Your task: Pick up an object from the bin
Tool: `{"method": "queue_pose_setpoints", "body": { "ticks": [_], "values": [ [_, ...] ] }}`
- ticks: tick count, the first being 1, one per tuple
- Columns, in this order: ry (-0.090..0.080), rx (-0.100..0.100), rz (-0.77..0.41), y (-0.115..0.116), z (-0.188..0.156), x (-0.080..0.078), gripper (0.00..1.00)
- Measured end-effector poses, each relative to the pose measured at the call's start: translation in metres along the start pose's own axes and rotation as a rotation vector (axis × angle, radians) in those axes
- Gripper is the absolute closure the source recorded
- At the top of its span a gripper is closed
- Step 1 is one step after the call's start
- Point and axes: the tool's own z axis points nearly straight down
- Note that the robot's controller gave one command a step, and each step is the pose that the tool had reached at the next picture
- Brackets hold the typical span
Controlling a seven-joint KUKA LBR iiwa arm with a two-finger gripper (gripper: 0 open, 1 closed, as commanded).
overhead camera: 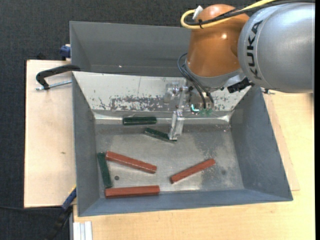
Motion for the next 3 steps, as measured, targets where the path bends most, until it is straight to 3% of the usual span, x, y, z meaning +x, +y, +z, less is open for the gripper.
{"method": "queue_pose_setpoints", "body": {
  "ticks": [1, 2, 3],
  "values": [
    [-0.001, 0.000, 0.001, 0.000, -0.001, 0.000, 0.00],
    [-0.007, 0.000, -0.034, -0.008, 0.053, 0.004, 0.00],
    [0.000, 0.000, 0.112, -0.028, 0.128, 0.026, 1.00]
  ]
}}
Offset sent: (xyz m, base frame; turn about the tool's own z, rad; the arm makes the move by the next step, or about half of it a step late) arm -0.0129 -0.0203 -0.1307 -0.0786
